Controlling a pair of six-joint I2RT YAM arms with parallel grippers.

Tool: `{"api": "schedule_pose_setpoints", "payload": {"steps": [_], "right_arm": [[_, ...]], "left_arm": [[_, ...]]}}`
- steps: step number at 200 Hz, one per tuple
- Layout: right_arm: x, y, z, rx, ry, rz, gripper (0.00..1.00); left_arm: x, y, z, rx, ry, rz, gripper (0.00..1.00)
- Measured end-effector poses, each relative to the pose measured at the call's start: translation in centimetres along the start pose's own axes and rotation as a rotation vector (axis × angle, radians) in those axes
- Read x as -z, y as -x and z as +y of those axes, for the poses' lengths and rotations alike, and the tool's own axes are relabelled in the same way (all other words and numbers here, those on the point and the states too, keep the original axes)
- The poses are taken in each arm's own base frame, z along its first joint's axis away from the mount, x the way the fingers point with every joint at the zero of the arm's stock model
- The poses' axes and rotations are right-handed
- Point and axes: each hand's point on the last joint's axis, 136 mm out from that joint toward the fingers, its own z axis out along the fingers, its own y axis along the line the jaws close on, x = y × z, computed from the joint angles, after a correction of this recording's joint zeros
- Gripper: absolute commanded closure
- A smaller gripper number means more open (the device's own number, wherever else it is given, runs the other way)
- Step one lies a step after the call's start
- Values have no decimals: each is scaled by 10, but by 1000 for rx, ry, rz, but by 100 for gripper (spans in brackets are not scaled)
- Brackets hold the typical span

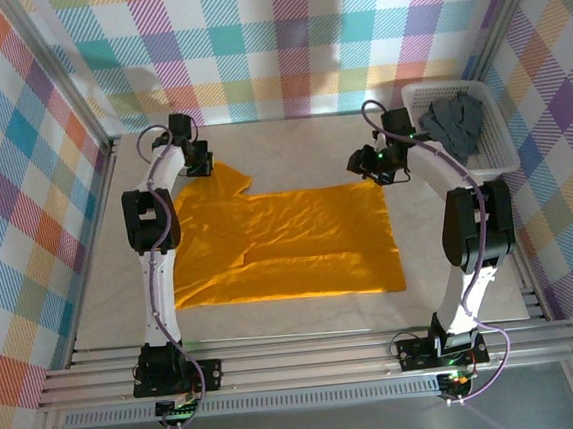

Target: Fold and stack the t-shirts

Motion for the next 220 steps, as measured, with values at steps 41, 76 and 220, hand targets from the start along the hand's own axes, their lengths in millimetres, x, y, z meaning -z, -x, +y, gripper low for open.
{"api": "schedule_pose_setpoints", "payload": {"steps": [41,76,220], "right_arm": [[-13,31,-38,-104,-121,-46,55],[-37,44,-73,-193,-277,-46,57],[-42,24,-99,-393,-524,-47,60]], "left_arm": [[13,-5,16,-26,16,12,100],[37,-13,21,-86,16,20,100],[109,-44,21,-262,-65,44,100]]}}
